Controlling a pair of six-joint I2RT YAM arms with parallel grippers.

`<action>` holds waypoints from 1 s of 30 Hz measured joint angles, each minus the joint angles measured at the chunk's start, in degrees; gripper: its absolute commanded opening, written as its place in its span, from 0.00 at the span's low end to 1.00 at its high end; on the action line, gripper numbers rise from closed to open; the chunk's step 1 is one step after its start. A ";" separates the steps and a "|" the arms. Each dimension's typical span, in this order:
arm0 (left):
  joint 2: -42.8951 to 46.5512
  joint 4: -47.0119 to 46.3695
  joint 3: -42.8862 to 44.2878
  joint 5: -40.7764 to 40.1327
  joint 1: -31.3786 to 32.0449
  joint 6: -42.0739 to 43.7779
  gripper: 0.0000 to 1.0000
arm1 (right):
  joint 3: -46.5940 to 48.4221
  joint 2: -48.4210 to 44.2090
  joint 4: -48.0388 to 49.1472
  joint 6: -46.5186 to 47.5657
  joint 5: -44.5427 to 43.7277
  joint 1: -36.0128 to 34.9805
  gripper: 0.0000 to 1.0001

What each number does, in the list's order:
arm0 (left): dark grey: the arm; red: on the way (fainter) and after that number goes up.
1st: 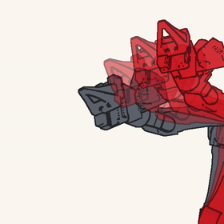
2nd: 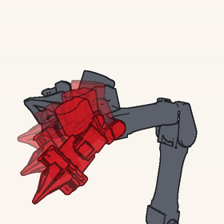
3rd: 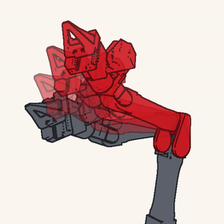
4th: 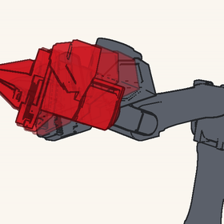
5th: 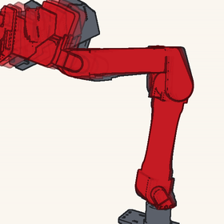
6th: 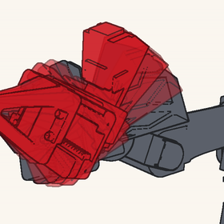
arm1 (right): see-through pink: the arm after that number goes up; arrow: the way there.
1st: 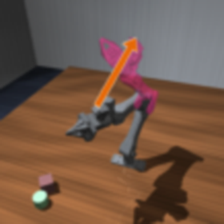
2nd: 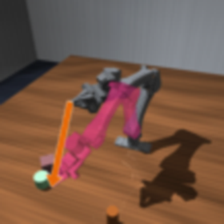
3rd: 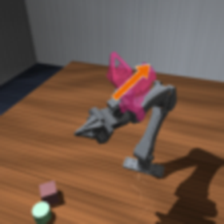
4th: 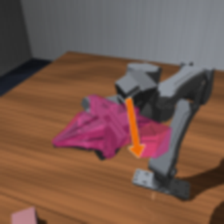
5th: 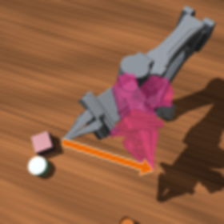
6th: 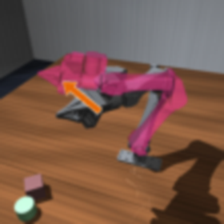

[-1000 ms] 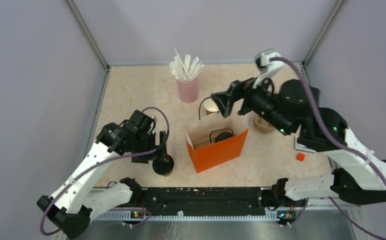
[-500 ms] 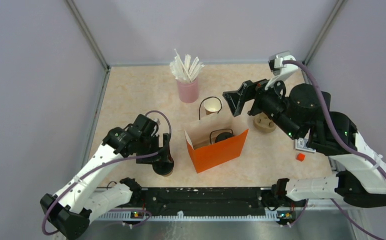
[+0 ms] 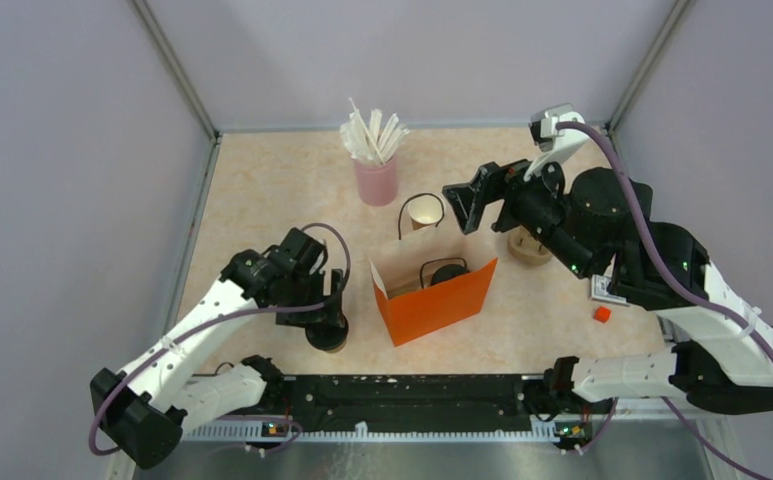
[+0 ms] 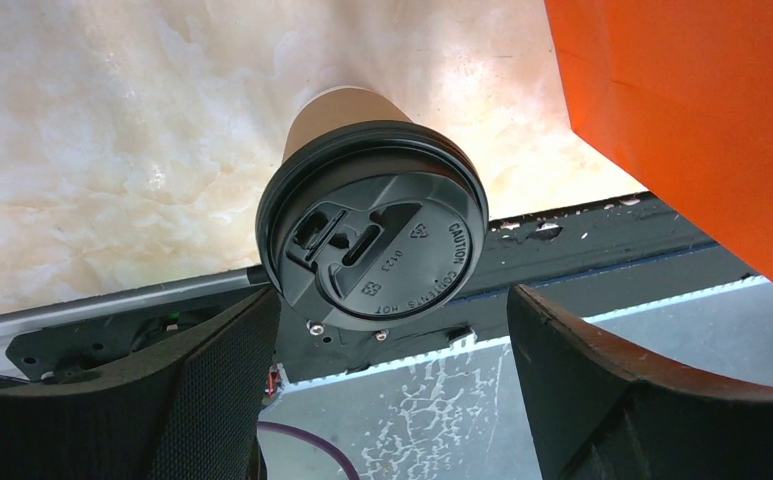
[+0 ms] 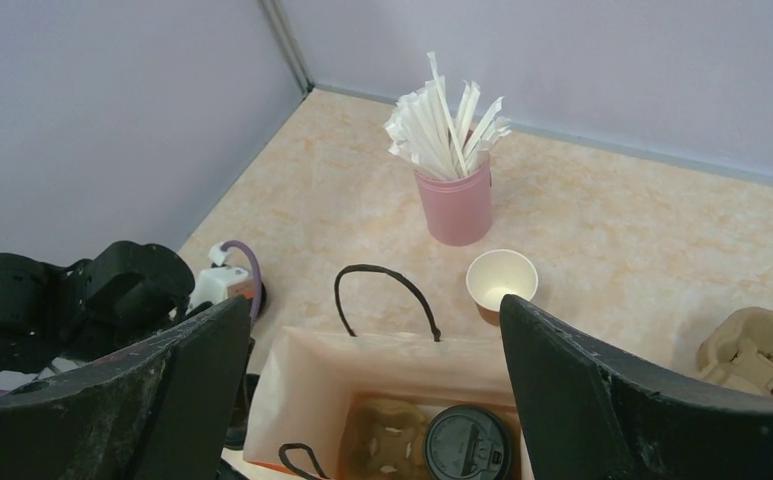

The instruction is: Pack the takeout coffee

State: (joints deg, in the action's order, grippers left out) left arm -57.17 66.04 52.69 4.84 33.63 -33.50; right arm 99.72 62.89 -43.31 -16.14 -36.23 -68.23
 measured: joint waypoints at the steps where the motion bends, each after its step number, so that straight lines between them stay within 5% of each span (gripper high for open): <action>1: -0.15 -0.13 -0.02 -0.13 0.48 -0.13 0.86 | 0.02 0.00 0.02 0.00 -0.04 0.00 0.92; 18: -3.87 -1.14 0.00 -7.34 10.01 -4.11 0.89 | -1.49 -1.29 -0.04 -0.24 -0.20 -0.02 0.92; 25: -3.76 1.01 7.72 -9.35 10.73 -5.55 0.90 | -1.49 -1.38 -0.02 -0.55 -0.20 -0.02 0.92; 30: -1.66 3.10 5.68 -11.10 10.73 -7.30 0.93 | -1.49 -1.38 0.00 -0.61 -0.20 0.00 0.92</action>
State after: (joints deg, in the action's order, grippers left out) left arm -58.83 69.14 58.37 -6.26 44.36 -40.80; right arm 98.24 61.52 -43.31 -16.75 -36.42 -68.23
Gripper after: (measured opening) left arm 0.915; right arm 0.918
